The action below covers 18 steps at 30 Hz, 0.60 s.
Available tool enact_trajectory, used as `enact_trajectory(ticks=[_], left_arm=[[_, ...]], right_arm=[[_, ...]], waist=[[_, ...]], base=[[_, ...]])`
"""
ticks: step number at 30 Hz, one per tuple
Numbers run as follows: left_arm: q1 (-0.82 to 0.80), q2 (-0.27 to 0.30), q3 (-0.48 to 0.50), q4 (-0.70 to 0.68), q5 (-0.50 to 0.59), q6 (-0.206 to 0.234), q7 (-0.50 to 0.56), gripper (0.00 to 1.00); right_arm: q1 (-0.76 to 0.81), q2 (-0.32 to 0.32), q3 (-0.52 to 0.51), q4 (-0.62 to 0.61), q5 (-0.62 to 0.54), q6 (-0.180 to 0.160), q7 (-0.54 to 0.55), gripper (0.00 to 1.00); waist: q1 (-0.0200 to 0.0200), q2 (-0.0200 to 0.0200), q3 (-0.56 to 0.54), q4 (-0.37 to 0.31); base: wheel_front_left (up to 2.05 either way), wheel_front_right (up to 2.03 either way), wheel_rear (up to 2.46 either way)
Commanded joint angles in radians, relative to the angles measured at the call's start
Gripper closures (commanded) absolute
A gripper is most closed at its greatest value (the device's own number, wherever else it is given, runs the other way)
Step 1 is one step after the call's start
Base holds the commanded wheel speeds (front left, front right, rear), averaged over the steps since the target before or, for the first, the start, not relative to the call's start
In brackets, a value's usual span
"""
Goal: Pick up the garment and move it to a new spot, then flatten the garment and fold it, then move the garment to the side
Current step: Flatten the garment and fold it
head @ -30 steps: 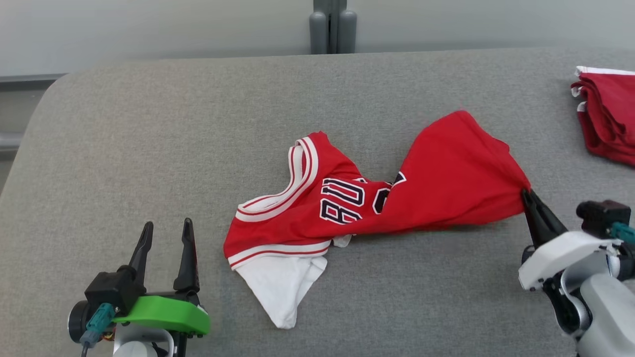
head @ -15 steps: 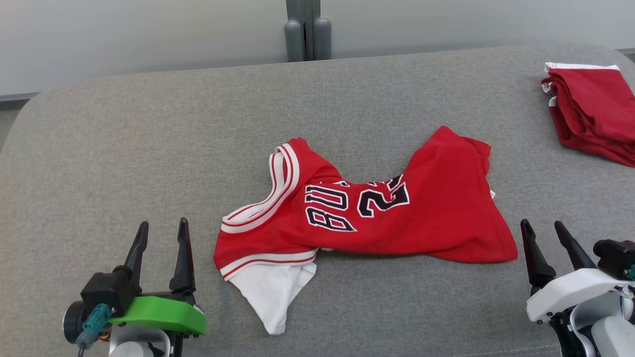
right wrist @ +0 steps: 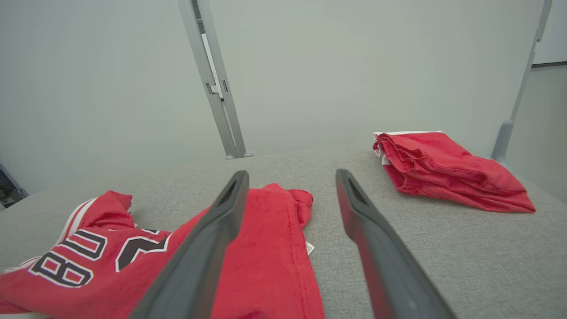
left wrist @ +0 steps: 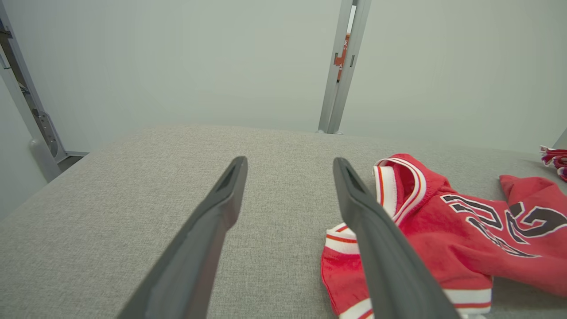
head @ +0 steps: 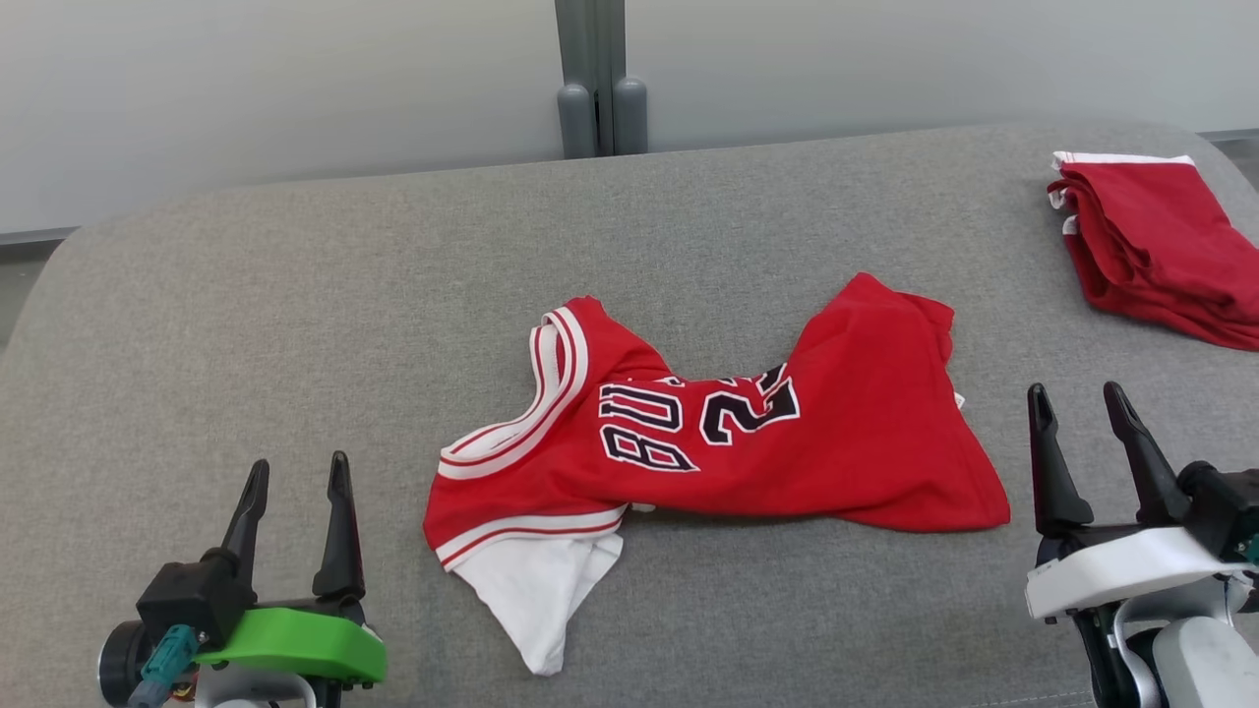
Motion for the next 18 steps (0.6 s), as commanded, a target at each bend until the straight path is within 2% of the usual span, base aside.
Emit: enact_trajectory(ticks=[1,8,18], left_arm=[[0.014,0.01,0.007,-0.004,0.013,-0.001,0.0,0.0],[0.03,0.017,0.026,-0.007,0.015,-0.001,0.0,0.0],[0.046,0.019,0.029,-0.003,0.018,0.0,0.0,0.0]], right_arm=[[0.022,0.004,0.004,-0.017,-0.017,-0.001,-0.008,0.0],[0.069,0.025,0.021,-0.086,-0.069,-0.001,-0.019,0.0],[0.113,0.047,0.041,-0.108,-0.104,-0.001,-0.023,0.0]], waist=[[0.0,-0.0001,-0.006,-0.002],[0.0,-0.0001,-0.021,-0.006],[0.0,-0.0001,-0.037,0.001]], base=[[0.0,0.0,0.0],[0.0,0.0,0.0],[0.0,0.0,0.0]])
